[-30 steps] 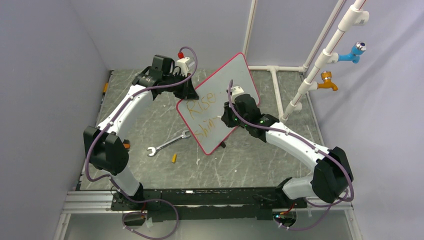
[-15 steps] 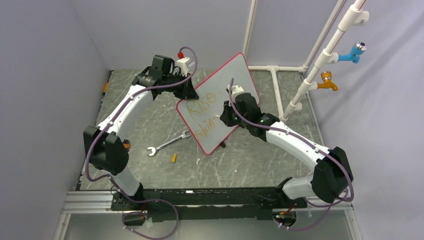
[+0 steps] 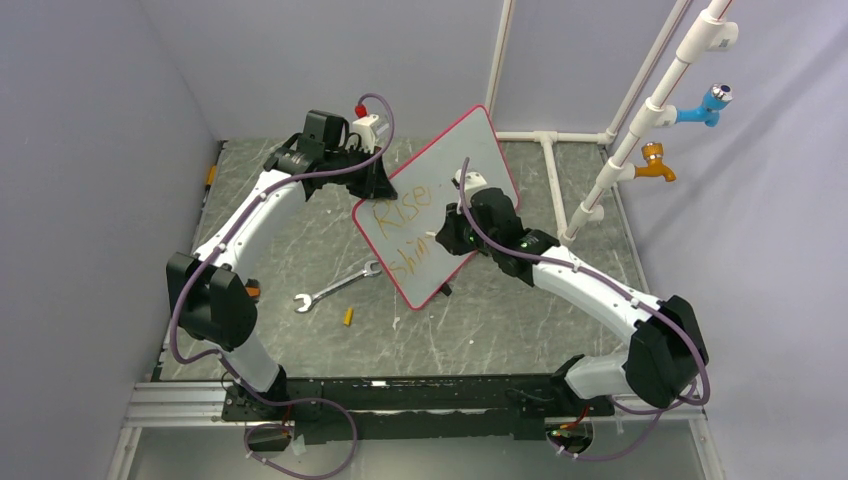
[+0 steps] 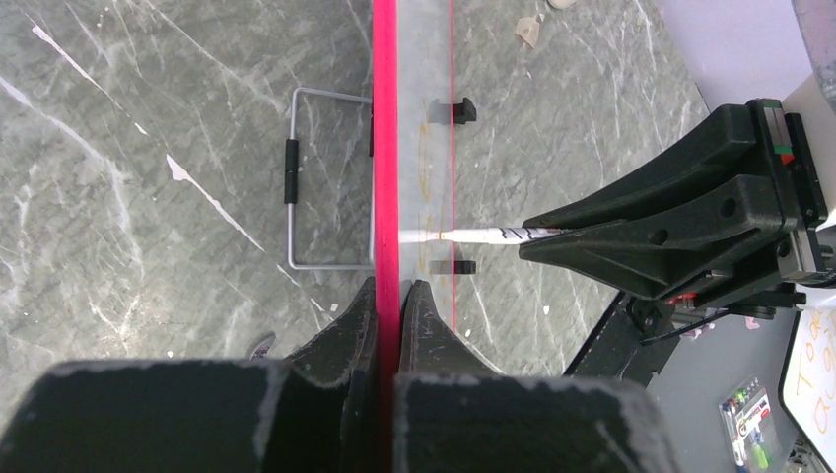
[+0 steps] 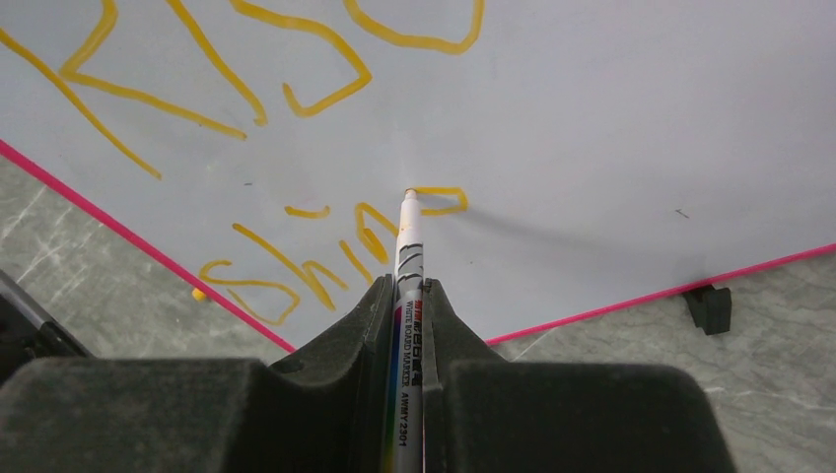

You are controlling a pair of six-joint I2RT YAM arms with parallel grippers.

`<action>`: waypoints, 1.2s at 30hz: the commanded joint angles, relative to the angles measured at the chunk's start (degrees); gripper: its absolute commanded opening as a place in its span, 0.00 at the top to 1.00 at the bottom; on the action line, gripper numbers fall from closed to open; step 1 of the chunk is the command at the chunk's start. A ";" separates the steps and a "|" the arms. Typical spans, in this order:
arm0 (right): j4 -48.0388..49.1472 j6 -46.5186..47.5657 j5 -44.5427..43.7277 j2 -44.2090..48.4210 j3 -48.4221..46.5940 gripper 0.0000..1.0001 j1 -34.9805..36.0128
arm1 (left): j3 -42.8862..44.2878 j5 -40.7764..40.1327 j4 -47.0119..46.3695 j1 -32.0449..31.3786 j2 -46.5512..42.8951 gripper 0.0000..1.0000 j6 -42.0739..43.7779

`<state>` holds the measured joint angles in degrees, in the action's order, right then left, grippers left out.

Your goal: Write a sentence on the whiteboard

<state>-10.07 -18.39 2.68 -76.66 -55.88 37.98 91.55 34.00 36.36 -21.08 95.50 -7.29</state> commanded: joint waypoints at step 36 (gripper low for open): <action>-0.51 2.70 -8.22 2.80 3.32 1.00 0.03 | -1.98 -9.57 0.19 -1.20 -0.67 1.00 9.22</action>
<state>-10.76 -17.19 -3.62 -73.89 -48.49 38.63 91.35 33.76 36.18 -21.74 94.94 -7.38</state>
